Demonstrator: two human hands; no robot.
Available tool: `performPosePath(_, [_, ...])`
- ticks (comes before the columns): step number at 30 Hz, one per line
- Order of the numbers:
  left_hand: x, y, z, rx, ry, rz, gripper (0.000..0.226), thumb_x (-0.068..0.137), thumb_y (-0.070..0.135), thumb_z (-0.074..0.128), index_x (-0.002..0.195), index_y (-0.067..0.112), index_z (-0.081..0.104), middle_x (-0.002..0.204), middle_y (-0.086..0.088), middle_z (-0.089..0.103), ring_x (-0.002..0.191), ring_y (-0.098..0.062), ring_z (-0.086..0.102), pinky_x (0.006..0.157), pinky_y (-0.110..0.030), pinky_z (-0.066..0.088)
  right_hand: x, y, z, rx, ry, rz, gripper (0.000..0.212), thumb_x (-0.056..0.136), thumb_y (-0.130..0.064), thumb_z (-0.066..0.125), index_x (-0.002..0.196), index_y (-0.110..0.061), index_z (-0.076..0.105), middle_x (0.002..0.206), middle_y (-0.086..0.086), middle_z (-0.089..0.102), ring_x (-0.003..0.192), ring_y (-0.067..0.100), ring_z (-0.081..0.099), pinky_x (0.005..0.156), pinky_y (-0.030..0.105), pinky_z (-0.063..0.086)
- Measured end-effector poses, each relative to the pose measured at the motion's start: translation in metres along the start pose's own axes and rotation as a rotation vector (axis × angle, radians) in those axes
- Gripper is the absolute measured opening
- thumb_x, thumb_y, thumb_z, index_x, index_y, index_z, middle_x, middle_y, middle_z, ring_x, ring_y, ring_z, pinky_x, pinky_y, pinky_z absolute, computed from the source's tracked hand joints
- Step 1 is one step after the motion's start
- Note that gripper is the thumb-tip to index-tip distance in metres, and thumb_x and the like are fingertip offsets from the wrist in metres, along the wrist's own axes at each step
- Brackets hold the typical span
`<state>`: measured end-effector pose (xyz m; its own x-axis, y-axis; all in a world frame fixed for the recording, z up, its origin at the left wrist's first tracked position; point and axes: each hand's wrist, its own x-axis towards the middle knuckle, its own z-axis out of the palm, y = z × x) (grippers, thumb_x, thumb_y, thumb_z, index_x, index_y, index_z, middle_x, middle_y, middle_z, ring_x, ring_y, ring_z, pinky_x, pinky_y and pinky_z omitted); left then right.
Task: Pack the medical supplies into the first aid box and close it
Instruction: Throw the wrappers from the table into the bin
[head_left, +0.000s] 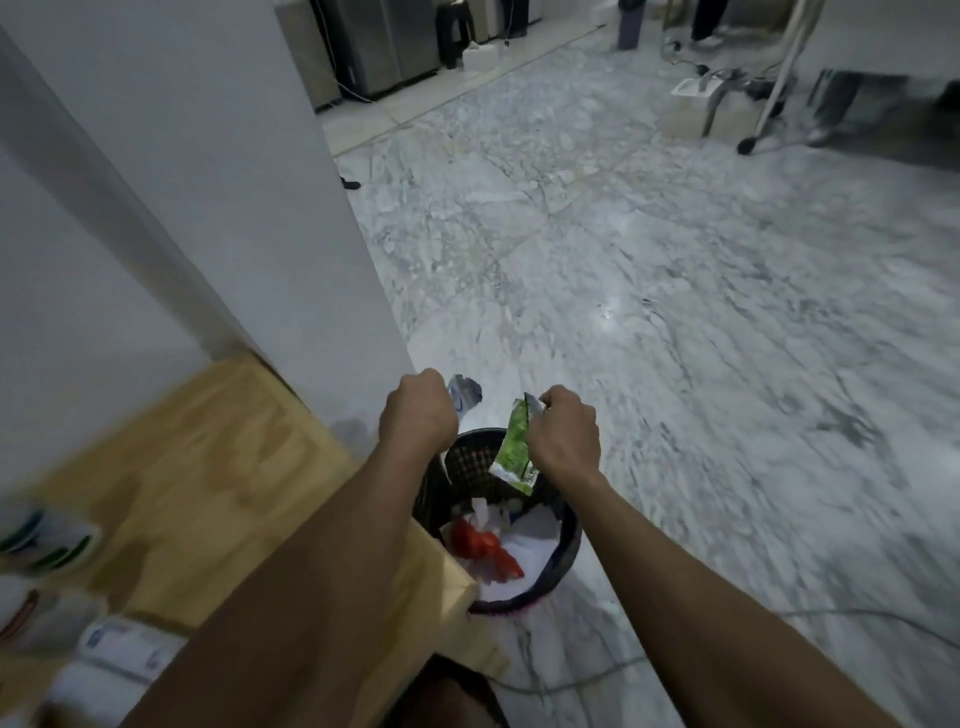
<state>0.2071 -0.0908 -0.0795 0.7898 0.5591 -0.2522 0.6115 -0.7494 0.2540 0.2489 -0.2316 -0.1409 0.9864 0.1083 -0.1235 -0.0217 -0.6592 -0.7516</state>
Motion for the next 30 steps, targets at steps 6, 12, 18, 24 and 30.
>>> performPosePath(6, [0.025,0.009,0.021,0.088,-0.081,0.007,0.02,0.08,0.0,0.061,0.091,0.008,0.047,0.112,-0.015,0.053,0.096,-0.032,0.058,0.071,-0.034,0.047,0.012,0.029,0.03,-0.073,-0.076,0.076,0.033,0.088,0.002,0.049,0.12,-0.004,0.055,0.115,0.015,0.061,0.085,0.028,0.058,0.072,0.041,0.055])
performPosePath(12, [0.037,0.006,0.022,0.14,-0.104,0.007,0.027,0.078,0.001,0.067,0.089,0.01,0.043,0.087,-0.006,0.04,0.079,-0.024,0.049,0.066,-0.032,0.046,0.02,0.028,0.038,-0.061,-0.108,0.111,0.04,0.088,-0.002,0.054,0.128,-0.009,0.052,0.111,0.011,0.061,0.086,0.025,0.06,0.071,0.038,0.055])
performPosePath(18, [0.025,-0.001,0.006,0.116,-0.002,0.043,0.021,0.083,0.007,0.064,0.086,0.012,0.044,0.073,-0.002,0.037,0.061,-0.017,0.044,0.057,-0.031,0.042,0.011,0.005,0.034,0.005,-0.146,0.116,0.048,0.087,-0.002,0.054,0.134,-0.01,0.051,0.121,0.011,0.062,0.093,0.024,0.059,0.072,0.033,0.047])
performPosePath(24, [-0.022,-0.006,-0.041,-0.011,0.179,0.084,0.026,0.081,0.007,0.066,0.075,0.014,0.043,0.078,-0.003,0.048,0.063,-0.019,0.05,0.052,-0.03,0.04,-0.015,-0.04,0.014,0.12,-0.125,0.03,0.034,0.085,-0.01,0.057,0.118,-0.011,0.064,0.117,0.013,0.066,0.093,0.024,0.065,0.071,0.026,0.049])
performPosePath(30, [-0.109,-0.024,-0.113,-0.103,0.364,0.143,0.023,0.081,0.012,0.071,0.09,0.011,0.05,0.091,-0.007,0.051,0.072,-0.023,0.053,0.06,-0.032,0.042,-0.075,-0.122,-0.027,0.273,-0.097,-0.168,0.024,0.084,-0.013,0.059,0.105,-0.014,0.07,0.101,0.013,0.072,0.075,0.017,0.069,0.064,0.025,0.055])
